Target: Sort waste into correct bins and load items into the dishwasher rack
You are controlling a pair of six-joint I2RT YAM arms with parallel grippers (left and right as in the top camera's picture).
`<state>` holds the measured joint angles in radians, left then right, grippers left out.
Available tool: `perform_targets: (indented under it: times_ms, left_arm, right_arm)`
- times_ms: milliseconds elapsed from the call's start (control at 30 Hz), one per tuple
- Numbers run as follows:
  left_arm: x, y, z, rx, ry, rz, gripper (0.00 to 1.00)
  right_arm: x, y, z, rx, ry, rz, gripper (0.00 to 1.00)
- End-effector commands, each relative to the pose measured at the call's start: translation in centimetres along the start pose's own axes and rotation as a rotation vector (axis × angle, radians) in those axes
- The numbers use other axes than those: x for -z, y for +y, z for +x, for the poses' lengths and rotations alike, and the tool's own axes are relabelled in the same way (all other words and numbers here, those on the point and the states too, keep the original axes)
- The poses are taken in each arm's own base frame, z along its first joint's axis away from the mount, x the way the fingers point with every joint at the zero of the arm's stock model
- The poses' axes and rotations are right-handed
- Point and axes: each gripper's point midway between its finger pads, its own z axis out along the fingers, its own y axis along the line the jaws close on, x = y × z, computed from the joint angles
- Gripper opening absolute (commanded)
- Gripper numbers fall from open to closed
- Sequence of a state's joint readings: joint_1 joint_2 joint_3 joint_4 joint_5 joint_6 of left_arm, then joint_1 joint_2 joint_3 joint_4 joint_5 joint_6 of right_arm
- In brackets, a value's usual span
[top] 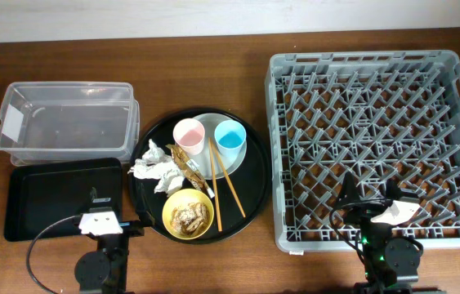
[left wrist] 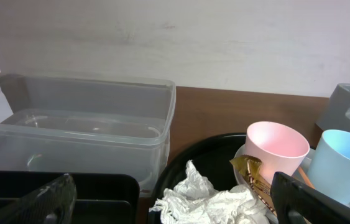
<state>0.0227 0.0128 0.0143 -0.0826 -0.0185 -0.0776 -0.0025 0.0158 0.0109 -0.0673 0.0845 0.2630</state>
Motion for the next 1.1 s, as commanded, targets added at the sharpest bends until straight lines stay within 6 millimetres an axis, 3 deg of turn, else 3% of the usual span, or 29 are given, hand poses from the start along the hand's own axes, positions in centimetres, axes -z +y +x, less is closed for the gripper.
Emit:
perform_targets:
  times_ms: [0,867,933,1033,1067]
  left_arm:
    - [0.0,0.1,0.1,-0.015,0.0,-0.006,0.99]
    - [0.0,0.1,0.1,-0.015,0.0,-0.001,0.99]
    - [0.1,-1.5,0.1,-0.012,0.001,0.088,0.99]
    - [1.7,-6.7,-3.5,0.039,-0.125,0.399,0.99]
    - [2.2,-7.5,-4.4,0.128,-0.117,0.453,0.99]
  right_arm:
    - [0.0,-0.2,0.2,-0.007,0.003,0.007,0.98]
    - [0.0,-0.2,0.2,-0.007,0.003,0.007,0.98]
    - [0.0,-0.2,0.2,-0.007,0.002,0.007,0.98]
    - [0.0,-0.2,0.2,-0.007,0.002,0.007,0.98]
    - [0.0,-0.2,0.2,-0.007,0.002,0.007,0.98]
